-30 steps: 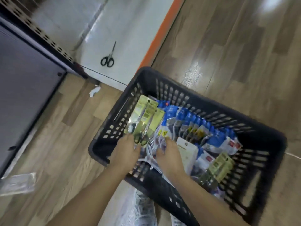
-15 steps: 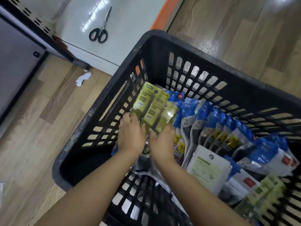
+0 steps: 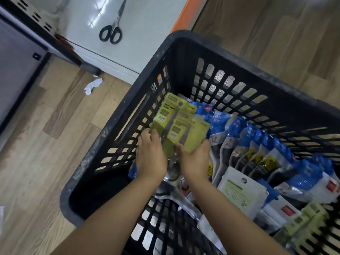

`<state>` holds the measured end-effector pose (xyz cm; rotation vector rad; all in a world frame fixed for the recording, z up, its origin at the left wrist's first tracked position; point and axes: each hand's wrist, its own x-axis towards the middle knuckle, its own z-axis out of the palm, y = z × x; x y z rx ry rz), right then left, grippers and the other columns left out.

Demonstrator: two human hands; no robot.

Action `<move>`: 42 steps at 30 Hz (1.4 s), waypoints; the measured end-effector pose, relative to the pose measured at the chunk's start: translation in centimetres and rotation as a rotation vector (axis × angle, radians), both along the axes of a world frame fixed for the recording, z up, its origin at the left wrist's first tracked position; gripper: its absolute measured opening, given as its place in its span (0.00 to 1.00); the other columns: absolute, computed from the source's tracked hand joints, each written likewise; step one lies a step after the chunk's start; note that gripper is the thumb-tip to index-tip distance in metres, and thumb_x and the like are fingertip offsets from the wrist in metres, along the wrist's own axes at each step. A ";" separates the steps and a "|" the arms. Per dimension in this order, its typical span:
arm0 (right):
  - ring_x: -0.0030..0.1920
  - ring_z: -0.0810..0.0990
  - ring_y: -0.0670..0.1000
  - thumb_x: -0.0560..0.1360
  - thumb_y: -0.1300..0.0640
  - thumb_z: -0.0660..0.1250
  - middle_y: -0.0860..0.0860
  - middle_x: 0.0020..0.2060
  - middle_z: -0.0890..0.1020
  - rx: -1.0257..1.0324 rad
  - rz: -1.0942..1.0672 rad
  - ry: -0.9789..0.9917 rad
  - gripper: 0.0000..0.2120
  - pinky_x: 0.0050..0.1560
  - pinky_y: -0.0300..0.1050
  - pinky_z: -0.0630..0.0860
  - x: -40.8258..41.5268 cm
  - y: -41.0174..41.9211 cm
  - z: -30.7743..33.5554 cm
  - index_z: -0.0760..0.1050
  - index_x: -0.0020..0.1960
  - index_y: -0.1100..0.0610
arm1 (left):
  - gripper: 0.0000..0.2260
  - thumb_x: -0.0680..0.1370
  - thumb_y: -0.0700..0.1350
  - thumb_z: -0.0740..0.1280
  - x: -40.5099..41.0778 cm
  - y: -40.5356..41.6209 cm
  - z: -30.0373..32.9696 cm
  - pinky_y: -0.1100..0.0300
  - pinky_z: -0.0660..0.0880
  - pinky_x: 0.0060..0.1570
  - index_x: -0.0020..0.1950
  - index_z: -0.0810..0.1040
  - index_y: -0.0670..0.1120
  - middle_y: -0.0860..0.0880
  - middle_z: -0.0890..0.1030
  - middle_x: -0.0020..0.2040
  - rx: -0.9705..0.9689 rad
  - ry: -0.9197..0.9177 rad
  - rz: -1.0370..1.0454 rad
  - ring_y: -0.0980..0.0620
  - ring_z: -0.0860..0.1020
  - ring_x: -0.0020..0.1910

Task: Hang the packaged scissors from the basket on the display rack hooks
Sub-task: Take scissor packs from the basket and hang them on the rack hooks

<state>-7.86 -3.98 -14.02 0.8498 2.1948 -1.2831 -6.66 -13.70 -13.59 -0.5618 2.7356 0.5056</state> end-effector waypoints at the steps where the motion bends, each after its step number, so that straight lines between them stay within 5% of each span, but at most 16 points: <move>1: 0.49 0.78 0.52 0.75 0.55 0.68 0.48 0.45 0.74 -0.031 -0.022 0.000 0.21 0.38 0.30 0.70 0.2 0.6 0.3 0.62 0.60 0.60 | 0.19 0.78 0.36 0.59 0.0 0.0 0.1 0.54 0.69 0.59 0.70 0.64 0.39 0.41 0.64 0.68 0.010 0.007 -0.006 0.45 0.65 0.66; 4: 0.35 0.70 0.41 0.80 0.55 0.60 0.42 0.36 0.67 -0.057 -0.063 0.025 0.18 0.32 0.34 0.68 0.7 2.8 1.5 0.59 0.65 0.62 | 0.17 0.80 0.40 0.60 -0.4 -0.1 0.2 0.57 0.69 0.56 0.68 0.66 0.37 0.41 0.67 0.64 0.076 0.041 0.027 0.46 0.67 0.61; 6: 0.38 0.71 0.40 0.81 0.56 0.57 0.43 0.35 0.67 -0.058 -0.107 0.033 0.18 0.36 0.43 0.72 0.8 4.3 2.0 0.59 0.67 0.62 | 0.19 0.79 0.42 0.61 -0.7 -0.1 0.2 0.57 0.70 0.55 0.68 0.65 0.37 0.41 0.67 0.63 0.106 0.041 0.058 0.46 0.69 0.59; 8: 0.38 0.72 0.45 0.81 0.57 0.57 0.44 0.38 0.68 -0.082 -0.141 0.043 0.16 0.33 0.36 0.69 0.8 5.5 2.0 0.60 0.67 0.61 | 0.21 0.79 0.43 0.63 -0.8 0.1 0.0 0.53 0.71 0.57 0.70 0.63 0.37 0.40 0.66 0.64 0.118 0.007 0.066 0.45 0.69 0.61; 11: 0.53 0.75 0.52 0.80 0.55 0.59 0.48 0.48 0.74 -0.147 -0.157 0.032 0.15 0.48 0.40 0.66 0.7 6.3 1.9 0.67 0.65 0.58 | 0.25 0.78 0.45 0.66 -0.9 0.6 -0.3 0.50 0.72 0.57 0.70 0.63 0.38 0.40 0.65 0.64 0.145 -0.065 0.159 0.42 0.70 0.61; 15: 0.44 0.76 0.45 0.79 0.54 0.61 0.47 0.45 0.78 -0.226 -0.104 0.006 0.08 0.44 0.42 0.69 0.5 6.3 1.7 0.74 0.56 0.54 | 0.31 0.72 0.53 0.72 -1.0 0.3 -0.9 0.48 0.70 0.60 0.68 0.65 0.39 0.41 0.67 0.63 0.081 -0.107 0.154 0.43 0.67 0.63; 20: 0.41 0.76 0.45 0.79 0.55 0.61 0.46 0.40 0.78 -0.232 -0.049 -0.003 0.04 0.46 0.43 0.71 0.8 6.1 1.0 0.74 0.47 0.51 | 0.24 0.72 0.48 0.73 -1.0 0.9 -0.9 0.53 0.73 0.54 0.62 0.69 0.40 0.43 0.71 0.61 0.286 -0.090 0.243 0.45 0.73 0.58; 23: 0.38 0.73 0.42 0.80 0.53 0.60 0.46 0.37 0.76 -0.226 -0.058 -0.018 0.08 0.41 0.41 0.69 1.0 6.1 1.2 0.73 0.42 0.49 | 0.12 0.76 0.45 0.68 -1.2 0.9 -0.6 0.57 0.71 0.46 0.56 0.72 0.43 0.46 0.78 0.53 0.439 -0.137 0.370 0.47 0.76 0.51; 25: 0.47 0.74 0.46 0.80 0.51 0.58 0.47 0.46 0.76 -0.229 -0.093 -0.046 0.11 0.50 0.41 0.67 0.9 6.3 1.5 0.76 0.54 0.54 | 0.03 0.77 0.42 0.65 -1.2 0.8 -0.2 0.51 0.72 0.48 0.49 0.73 0.43 0.42 0.80 0.49 0.574 -0.113 0.441 0.43 0.77 0.50; 28: 0.68 0.68 0.54 0.81 0.49 0.55 0.53 0.68 0.70 -0.211 -0.192 -0.142 0.22 0.63 0.47 0.64 1.1 6.5 2.7 0.64 0.72 0.57 | 0.04 0.78 0.39 0.63 -0.5 0.9 1.2 0.47 0.74 0.50 0.44 0.73 0.45 0.41 0.79 0.44 0.642 -0.068 0.475 0.42 0.78 0.47; 31: 0.72 0.63 0.56 0.81 0.44 0.53 0.53 0.73 0.63 -0.223 -0.274 -0.226 0.26 0.69 0.53 0.60 0.9 6.7 4.7 0.58 0.75 0.54 | 0.03 0.79 0.39 0.61 0.0 1.5 3.6 0.55 0.70 0.44 0.49 0.75 0.43 0.43 0.78 0.44 0.699 -0.039 0.520 0.46 0.75 0.44; 35: 0.62 0.69 0.54 0.79 0.42 0.54 0.57 0.68 0.69 -0.149 -0.233 -0.209 0.30 0.62 0.51 0.66 0.2 7.1 10.1 0.58 0.75 0.57 | 0.03 0.80 0.41 0.60 0.3 1.2 9.3 0.59 0.65 0.39 0.48 0.72 0.43 0.46 0.74 0.40 0.704 -0.040 0.631 0.50 0.70 0.39; 38: 0.70 0.65 0.57 0.79 0.42 0.57 0.54 0.72 0.65 -0.152 -0.166 -0.158 0.30 0.68 0.55 0.64 -0.8 7.1 16.9 0.60 0.74 0.58 | 0.03 0.80 0.43 0.60 0.5 0.9 15.9 0.59 0.66 0.38 0.49 0.71 0.45 0.49 0.72 0.38 0.734 -0.016 0.726 0.52 0.70 0.36; 42: 0.45 0.76 0.49 0.79 0.50 0.62 0.54 0.54 0.79 -0.214 -0.036 0.000 0.12 0.48 0.45 0.69 -2.8 6.0 29.0 0.75 0.54 0.57 | 0.13 0.78 0.46 0.65 0.3 -0.3 28.2 0.70 0.62 0.21 0.36 0.67 0.45 0.49 0.68 0.31 0.763 0.142 0.845 0.59 0.67 0.25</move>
